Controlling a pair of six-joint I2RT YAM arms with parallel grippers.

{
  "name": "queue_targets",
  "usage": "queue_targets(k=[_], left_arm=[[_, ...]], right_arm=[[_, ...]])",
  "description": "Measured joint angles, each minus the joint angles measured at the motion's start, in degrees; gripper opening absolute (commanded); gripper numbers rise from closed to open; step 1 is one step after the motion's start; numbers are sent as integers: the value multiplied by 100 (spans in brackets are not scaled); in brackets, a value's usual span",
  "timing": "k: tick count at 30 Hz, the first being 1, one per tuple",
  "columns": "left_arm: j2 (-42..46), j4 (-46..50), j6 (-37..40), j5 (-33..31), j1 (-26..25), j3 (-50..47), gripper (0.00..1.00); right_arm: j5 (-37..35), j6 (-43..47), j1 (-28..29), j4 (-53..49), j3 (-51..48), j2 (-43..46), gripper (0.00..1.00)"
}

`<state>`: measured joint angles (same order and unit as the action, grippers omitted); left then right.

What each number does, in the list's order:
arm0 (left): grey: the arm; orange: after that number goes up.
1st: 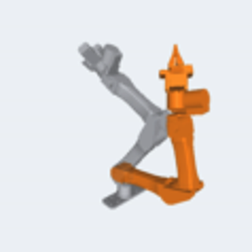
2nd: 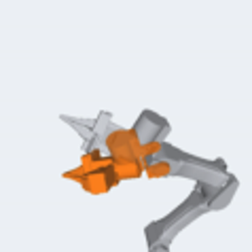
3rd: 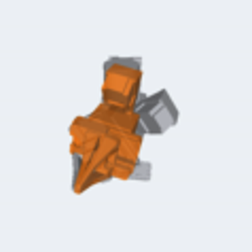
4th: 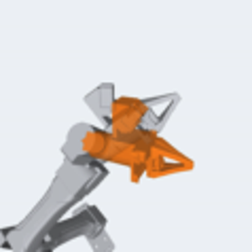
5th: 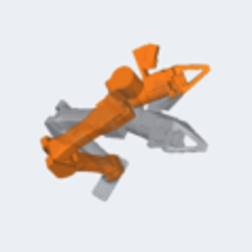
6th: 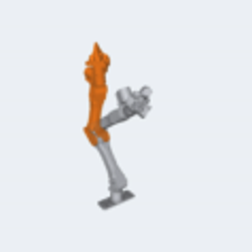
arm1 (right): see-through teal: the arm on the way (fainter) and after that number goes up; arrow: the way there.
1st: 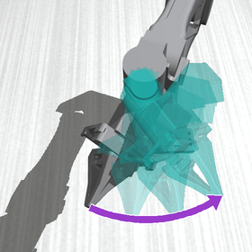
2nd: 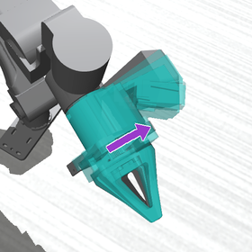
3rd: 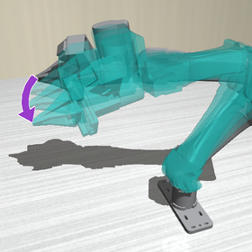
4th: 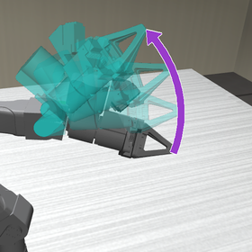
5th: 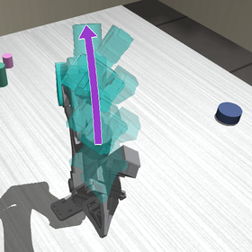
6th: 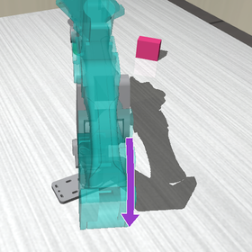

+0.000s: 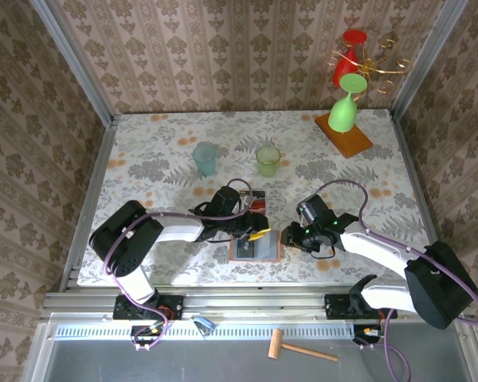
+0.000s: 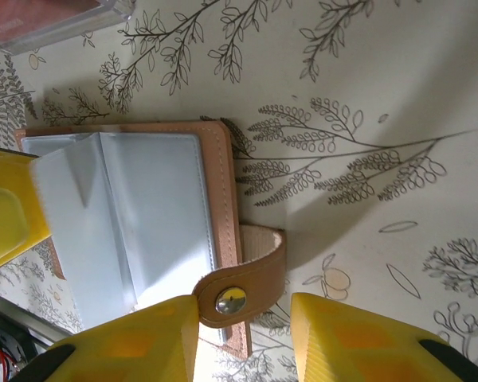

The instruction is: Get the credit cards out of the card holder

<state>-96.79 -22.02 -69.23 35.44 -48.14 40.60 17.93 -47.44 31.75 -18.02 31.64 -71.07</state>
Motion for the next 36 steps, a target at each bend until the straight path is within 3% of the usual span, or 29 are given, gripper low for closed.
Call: queue_targets(k=[15, 23, 36], left_arm=[[-127, -170, -4, 20, 50, 42, 47], [-81, -157, 2, 20, 219, 42, 47], [-168, -212, -7, 118, 186, 76, 47]], right_arm=[[221, 85, 0, 428, 2, -354, 54], [173, 81, 0, 374, 0, 142, 65], [201, 79, -9, 459, -103, 216, 67]])
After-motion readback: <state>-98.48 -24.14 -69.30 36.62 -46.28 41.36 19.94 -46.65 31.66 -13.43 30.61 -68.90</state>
